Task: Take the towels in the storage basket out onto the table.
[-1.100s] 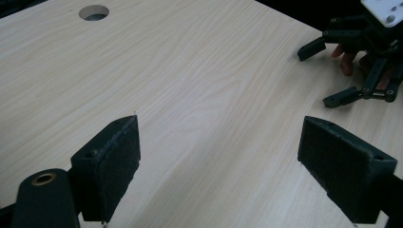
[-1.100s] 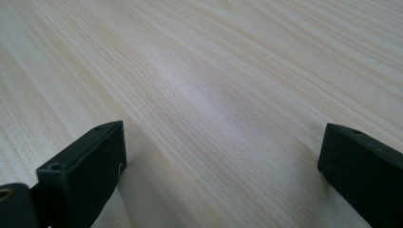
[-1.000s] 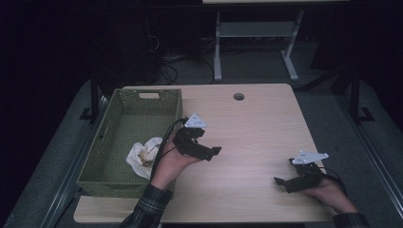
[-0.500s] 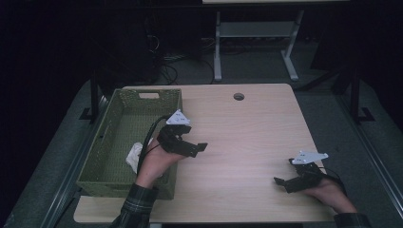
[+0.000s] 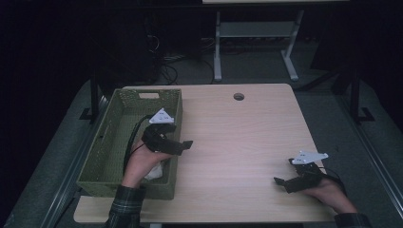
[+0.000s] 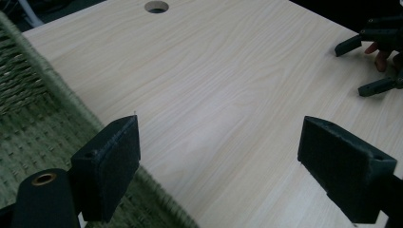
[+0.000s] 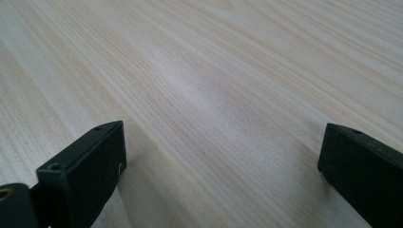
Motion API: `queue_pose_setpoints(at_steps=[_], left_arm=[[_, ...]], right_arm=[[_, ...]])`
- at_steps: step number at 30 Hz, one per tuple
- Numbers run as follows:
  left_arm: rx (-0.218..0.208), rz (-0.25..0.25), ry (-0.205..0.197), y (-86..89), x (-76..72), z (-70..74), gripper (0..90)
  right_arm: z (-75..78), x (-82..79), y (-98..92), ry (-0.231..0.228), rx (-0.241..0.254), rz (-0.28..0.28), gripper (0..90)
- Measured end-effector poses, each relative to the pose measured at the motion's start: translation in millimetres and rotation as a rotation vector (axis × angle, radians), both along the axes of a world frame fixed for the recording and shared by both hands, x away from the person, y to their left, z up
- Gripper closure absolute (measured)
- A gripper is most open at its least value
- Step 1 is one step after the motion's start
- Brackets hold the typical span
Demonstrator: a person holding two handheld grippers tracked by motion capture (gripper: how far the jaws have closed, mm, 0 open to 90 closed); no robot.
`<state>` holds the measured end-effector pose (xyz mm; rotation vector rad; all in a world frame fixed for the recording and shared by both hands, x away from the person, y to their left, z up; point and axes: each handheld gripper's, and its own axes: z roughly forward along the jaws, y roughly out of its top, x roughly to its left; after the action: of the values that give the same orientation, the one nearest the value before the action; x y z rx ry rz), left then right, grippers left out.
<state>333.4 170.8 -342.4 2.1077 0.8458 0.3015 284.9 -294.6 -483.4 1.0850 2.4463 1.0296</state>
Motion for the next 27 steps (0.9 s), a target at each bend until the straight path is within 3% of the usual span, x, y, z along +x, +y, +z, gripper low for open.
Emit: queue_pose_setpoints(at_steps=[12,27], left_arm=[[-0.002,0.055,0.002,30.0,-1.7,0.9,13.5],[0.056,0.173,0.010,74.0,1.4,-13.5,13.5]], right_arm=[[0.1,-0.1,0.1,0.002,0.001,-0.001,1.6],[0.1,0.0,-0.1,0.000,-0.001,0.001,1.6]])
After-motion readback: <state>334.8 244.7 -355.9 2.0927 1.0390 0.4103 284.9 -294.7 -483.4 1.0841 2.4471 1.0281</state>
